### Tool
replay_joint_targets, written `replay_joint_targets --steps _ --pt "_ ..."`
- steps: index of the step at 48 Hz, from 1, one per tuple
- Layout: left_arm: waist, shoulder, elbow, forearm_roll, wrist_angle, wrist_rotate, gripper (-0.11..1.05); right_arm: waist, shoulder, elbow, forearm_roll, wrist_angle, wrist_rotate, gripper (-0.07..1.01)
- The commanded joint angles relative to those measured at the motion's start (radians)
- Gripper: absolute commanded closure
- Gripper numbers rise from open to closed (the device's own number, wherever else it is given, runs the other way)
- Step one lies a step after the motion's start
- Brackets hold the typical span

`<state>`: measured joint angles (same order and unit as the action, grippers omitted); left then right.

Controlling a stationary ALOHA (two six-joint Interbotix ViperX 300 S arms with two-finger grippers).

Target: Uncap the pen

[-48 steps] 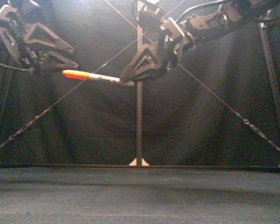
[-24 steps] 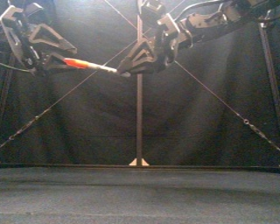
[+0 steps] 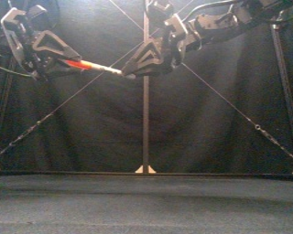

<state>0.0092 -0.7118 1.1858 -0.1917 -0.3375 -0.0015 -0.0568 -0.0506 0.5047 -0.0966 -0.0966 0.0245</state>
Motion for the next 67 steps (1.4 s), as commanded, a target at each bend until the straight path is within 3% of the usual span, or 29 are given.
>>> replay_joint_targets --steps 1,12,43,67 --pt "0.003 0.002 -0.023 0.000 -0.009 0.0000 0.43 -0.005 -0.049 -0.011 0.000 -0.011 -0.003 0.39" --pt "0.002 0.002 -0.023 0.000 -0.009 0.0031 0.59 -0.008 -0.086 0.018 0.000 -0.011 -0.003 0.39" --pt "0.002 -0.008 -0.020 0.003 -0.009 0.0031 0.59 -0.038 -0.256 0.238 0.029 -0.089 0.002 0.39" --pt "0.003 -0.009 -0.014 0.003 -0.009 0.0046 0.59 -0.040 -0.364 0.307 0.031 -0.100 0.002 0.39"
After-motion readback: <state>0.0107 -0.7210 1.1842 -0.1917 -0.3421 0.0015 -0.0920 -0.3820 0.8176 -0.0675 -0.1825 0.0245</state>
